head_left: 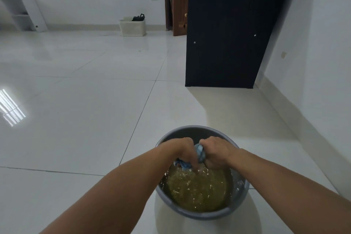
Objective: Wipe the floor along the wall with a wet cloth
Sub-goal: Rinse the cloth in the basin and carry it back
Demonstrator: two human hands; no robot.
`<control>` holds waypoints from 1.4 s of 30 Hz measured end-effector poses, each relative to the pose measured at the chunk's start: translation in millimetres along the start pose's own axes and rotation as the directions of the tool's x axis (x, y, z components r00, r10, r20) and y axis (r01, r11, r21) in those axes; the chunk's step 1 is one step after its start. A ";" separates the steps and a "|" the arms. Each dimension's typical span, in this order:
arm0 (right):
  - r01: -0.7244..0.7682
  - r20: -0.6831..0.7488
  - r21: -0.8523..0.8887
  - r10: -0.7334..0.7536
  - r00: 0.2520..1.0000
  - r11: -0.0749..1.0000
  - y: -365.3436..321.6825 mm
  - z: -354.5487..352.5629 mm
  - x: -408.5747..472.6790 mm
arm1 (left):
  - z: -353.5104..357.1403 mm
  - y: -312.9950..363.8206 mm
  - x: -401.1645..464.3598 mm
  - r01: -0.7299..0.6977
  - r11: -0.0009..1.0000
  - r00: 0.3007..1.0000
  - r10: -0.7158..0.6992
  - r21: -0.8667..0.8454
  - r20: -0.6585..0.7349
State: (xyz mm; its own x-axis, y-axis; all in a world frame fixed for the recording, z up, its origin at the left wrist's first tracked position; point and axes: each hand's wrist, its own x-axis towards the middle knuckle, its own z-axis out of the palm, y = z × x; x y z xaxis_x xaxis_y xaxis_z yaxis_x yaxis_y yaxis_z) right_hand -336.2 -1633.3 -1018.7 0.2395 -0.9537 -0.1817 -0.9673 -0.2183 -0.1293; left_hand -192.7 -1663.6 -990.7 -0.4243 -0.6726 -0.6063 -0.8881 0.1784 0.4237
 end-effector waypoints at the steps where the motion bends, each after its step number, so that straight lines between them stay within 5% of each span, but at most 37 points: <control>1: -0.037 0.043 0.034 0.036 0.998 0.999 -0.7 -1.7 1.2 | 4.5 1.6 1.8 -0.020 0.995 0.997 0.027 0.097 -0.072; 4: -0.140 0.197 0.132 0.112 0.974 0.981 1.0 -5.6 5.4 | 20.3 4.0 6.1 -0.047 0.967 0.959 0.114 0.249 -0.261; 8: -0.195 0.299 0.227 0.122 0.946 0.954 11.2 -2.4 8.2 | 30.1 5.5 6.1 -0.106 0.968 0.900 0.191 0.228 -0.392; 10: -0.137 0.170 0.260 0.094 0.981 0.956 15.0 2.8 7.3 | 25.8 2.1 5.8 -0.132 0.986 0.905 0.161 0.101 -0.395; 12: 0.002 -0.146 0.166 0.023 0.989 0.986 17.7 10.1 4.4 | 16.1 -3.8 8.2 -0.142 0.975 0.938 0.078 -0.169 -0.337; 14: 0.166 -0.419 0.022 -0.142 0.897 0.986 22.5 19.0 3.8 | 4.1 -7.0 6.1 -0.079 0.913 0.982 0.003 -0.400 -0.187; 18: 0.297 -0.535 -0.043 -0.273 0.799 0.954 26.0 22.3 4.4 | -9.1 -6.1 1.1 0.038 0.844 0.987 0.053 -0.536 0.154; 22: 0.218 -0.321 -0.120 -0.246 0.915 0.968 18.6 12.5 4.8 | -10.1 -7.3 2.3 0.048 0.917 0.981 0.031 -0.396 0.190; 26: 0.034 -0.130 -0.139 -0.053 0.990 0.990 5.0 -0.3 3.0 | -6.1 0.8 2.9 -0.040 0.999 0.997 0.040 0.007 -0.066; 33: -0.091 0.085 0.043 0.087 0.993 0.995 1.2 -9.3 11.3 | 12.3 1.2 11.8 -0.034 0.950 0.900 0.163 0.309 -0.405; 42: -0.145 0.208 0.233 0.096 0.973 0.962 6.3 -7.6 15.3 | 22.5 -2.0 12.0 -0.044 0.894 0.828 0.283 0.447 -0.484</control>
State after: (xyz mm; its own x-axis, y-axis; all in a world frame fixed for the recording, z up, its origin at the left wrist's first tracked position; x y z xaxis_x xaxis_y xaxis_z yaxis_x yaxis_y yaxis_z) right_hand -339.3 -1650.9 -1015.0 0.1575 -0.9064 -0.3919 -0.9454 -0.0236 -0.3251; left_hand -200.0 -1655.8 -1014.0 -0.5170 -0.8541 -0.0561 -0.8538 0.5099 0.1049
